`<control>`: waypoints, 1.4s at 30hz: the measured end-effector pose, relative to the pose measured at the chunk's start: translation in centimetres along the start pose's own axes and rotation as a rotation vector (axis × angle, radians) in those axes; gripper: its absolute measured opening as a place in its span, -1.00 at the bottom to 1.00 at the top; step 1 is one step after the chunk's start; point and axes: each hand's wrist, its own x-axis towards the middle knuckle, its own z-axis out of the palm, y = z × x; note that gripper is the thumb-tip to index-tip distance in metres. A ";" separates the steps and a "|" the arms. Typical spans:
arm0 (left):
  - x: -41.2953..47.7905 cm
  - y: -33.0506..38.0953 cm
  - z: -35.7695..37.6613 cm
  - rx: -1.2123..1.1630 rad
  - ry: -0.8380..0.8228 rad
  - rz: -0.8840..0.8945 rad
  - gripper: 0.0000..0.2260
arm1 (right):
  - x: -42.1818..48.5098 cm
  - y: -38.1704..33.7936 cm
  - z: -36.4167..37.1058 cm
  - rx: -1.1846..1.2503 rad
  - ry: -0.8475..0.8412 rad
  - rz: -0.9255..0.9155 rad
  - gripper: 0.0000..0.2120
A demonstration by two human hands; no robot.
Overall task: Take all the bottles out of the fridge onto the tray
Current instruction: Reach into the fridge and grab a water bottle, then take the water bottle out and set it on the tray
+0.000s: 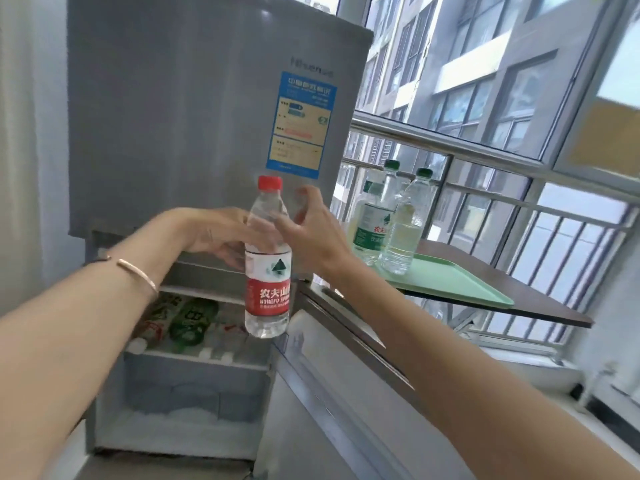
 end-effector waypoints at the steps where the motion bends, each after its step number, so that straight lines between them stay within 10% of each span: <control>1: 0.2 1.6 -0.2 -0.024 0.031 0.053 -0.52 | -0.4 0.6 -1.3 0.001 -0.018 0.002 -0.34; 8: 5.9 11.8 3.1 -0.175 0.300 0.359 -0.42 | 0.4 7.3 -6.2 -0.004 0.180 0.055 -0.43; 29: 14.9 7.0 11.4 -0.250 0.030 0.208 -0.46 | 2.5 17.7 -4.0 -0.042 0.349 0.402 -0.13; 34: 13.1 5.8 9.1 -0.179 0.308 0.218 -0.76 | 1.1 13.6 -1.8 -0.153 0.801 -0.025 -0.66; 42: 6.8 -6.8 1.3 -0.004 -0.138 -0.447 -0.79 | 1.4 5.7 11.0 -0.076 0.154 0.115 -0.86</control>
